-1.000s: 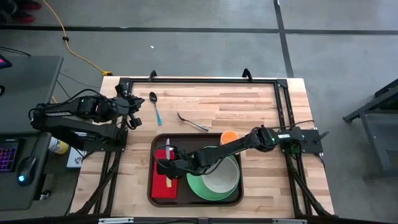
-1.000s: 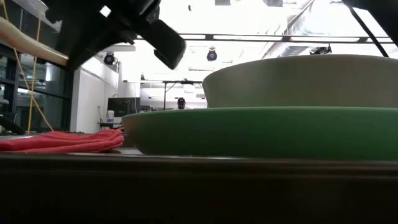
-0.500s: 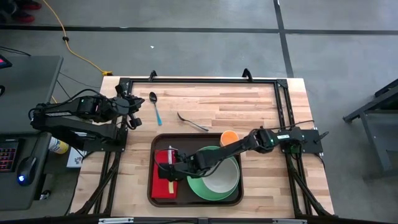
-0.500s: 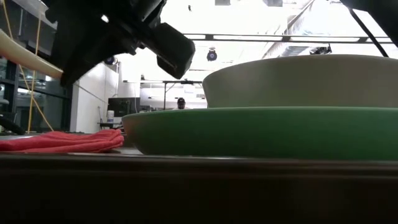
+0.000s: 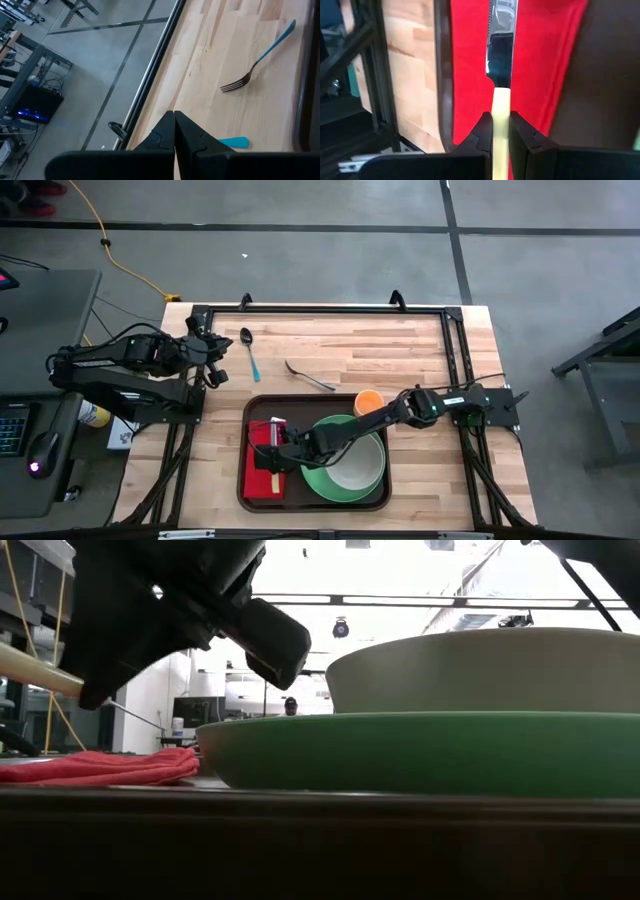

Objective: Set up tray
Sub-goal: Put the yellow knife on the red napkin

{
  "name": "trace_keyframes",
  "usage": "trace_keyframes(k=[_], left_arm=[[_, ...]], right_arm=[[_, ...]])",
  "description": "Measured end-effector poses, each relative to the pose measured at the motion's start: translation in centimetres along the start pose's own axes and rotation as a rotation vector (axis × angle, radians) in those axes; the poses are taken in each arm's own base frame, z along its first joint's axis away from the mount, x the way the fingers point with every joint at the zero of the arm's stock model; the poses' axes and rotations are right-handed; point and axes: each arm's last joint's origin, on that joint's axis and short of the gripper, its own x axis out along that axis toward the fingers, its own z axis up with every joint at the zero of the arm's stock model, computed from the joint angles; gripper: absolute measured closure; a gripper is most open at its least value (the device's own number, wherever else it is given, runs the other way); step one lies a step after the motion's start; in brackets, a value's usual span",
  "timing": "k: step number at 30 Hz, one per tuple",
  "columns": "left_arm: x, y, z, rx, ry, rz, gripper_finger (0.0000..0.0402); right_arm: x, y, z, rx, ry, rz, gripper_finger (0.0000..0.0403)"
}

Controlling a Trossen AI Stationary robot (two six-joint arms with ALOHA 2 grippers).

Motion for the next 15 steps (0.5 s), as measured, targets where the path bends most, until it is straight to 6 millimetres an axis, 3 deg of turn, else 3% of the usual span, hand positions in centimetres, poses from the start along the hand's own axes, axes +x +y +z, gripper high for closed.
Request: trace_keyframes(k=[5, 15], left_arm=[[0.0, 0.0, 0.0, 0.000, -0.001, -0.015, 0.0371], [0.0, -0.1, -0.1, 0.006, 0.006, -0.018, 0.0371]], right_arm=[[1.0, -0.1, 0.7, 0.010, -0.002, 0.002, 0.0393], [2.2, -0.9, 0.2, 0.029, 0.026, -0.024, 0.0393]])
